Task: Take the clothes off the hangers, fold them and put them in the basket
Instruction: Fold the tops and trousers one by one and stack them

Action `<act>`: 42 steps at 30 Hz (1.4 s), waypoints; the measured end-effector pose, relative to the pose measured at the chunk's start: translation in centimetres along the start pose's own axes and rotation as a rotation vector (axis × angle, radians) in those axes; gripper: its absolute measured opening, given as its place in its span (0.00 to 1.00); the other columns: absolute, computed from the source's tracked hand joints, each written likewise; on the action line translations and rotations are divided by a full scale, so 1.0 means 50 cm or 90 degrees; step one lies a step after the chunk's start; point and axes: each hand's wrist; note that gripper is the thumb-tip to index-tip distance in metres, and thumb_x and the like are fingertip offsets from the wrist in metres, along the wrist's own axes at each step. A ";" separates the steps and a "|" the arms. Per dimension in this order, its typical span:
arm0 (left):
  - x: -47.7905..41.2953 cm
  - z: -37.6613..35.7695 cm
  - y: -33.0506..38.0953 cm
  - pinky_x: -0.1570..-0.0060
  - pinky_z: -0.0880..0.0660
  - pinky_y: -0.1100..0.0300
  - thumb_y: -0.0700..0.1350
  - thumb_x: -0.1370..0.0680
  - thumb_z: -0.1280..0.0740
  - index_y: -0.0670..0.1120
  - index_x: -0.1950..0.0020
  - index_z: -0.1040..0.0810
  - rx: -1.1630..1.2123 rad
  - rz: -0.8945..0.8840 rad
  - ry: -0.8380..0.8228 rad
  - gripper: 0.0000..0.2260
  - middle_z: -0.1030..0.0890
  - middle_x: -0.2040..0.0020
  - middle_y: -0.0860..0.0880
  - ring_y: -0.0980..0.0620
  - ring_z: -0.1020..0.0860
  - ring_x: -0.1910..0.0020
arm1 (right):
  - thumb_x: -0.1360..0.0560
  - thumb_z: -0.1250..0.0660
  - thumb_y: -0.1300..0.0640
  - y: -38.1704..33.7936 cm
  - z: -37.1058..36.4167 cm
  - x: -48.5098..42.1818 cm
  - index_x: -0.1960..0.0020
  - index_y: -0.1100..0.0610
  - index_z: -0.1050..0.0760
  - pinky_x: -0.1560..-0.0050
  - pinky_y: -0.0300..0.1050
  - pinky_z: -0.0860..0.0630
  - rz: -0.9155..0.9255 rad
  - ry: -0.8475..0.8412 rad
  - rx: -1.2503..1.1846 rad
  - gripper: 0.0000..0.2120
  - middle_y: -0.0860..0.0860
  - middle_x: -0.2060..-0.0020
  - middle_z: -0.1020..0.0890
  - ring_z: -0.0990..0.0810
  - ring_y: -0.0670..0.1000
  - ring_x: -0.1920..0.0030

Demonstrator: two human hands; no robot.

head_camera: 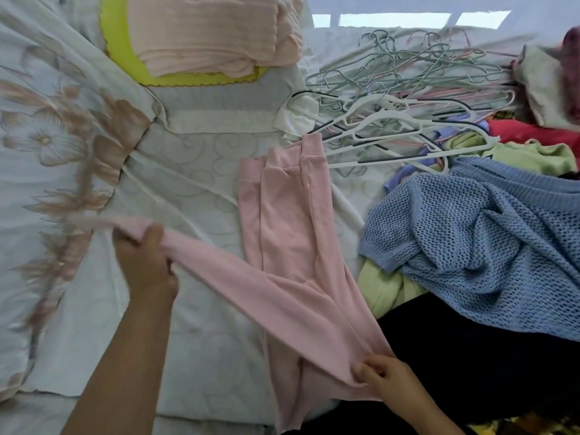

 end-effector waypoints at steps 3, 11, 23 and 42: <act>0.006 -0.171 0.001 0.50 0.23 0.50 0.33 0.26 0.35 0.48 0.52 0.35 -0.061 -0.039 -0.152 0.13 0.28 0.54 0.48 0.49 0.25 0.55 | 0.25 0.33 0.59 -0.009 0.014 -0.011 0.70 0.56 0.20 0.62 0.39 0.26 -0.074 -0.005 -0.133 0.16 0.51 0.74 0.19 0.22 0.44 0.70; 0.012 -0.258 -0.218 0.45 0.24 0.44 0.42 0.26 0.32 0.43 0.50 0.32 -0.402 0.126 -0.361 0.11 0.26 0.50 0.42 0.41 0.24 0.48 | 0.22 0.37 0.55 -0.031 0.014 -0.019 0.67 0.62 0.25 0.73 0.37 0.30 -0.170 0.108 -0.303 0.17 0.52 0.78 0.24 0.27 0.48 0.77; 0.027 -0.250 -0.266 0.42 0.27 0.52 0.47 0.31 0.24 0.37 0.36 0.32 -0.411 0.233 -0.399 0.29 0.25 0.40 0.41 0.46 0.24 0.46 | 0.28 0.31 0.64 -0.025 0.008 -0.024 0.69 0.53 0.26 0.68 0.40 0.29 -0.072 0.071 -0.100 0.13 0.47 0.78 0.25 0.29 0.41 0.76; -0.002 -0.458 -0.295 0.43 0.24 0.47 0.40 0.33 0.24 0.39 0.38 0.27 -0.314 0.228 -0.364 0.25 0.21 0.43 0.42 0.45 0.22 0.47 | 0.25 0.32 0.60 -0.029 0.028 -0.059 0.75 0.62 0.32 0.83 0.33 0.40 -0.161 0.055 -0.310 0.21 0.51 0.84 0.29 0.33 0.45 0.85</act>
Point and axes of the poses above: each hand's wrist, its own x-axis away from the middle knuckle, its own z-axis out of the back of the hand, y = z × x
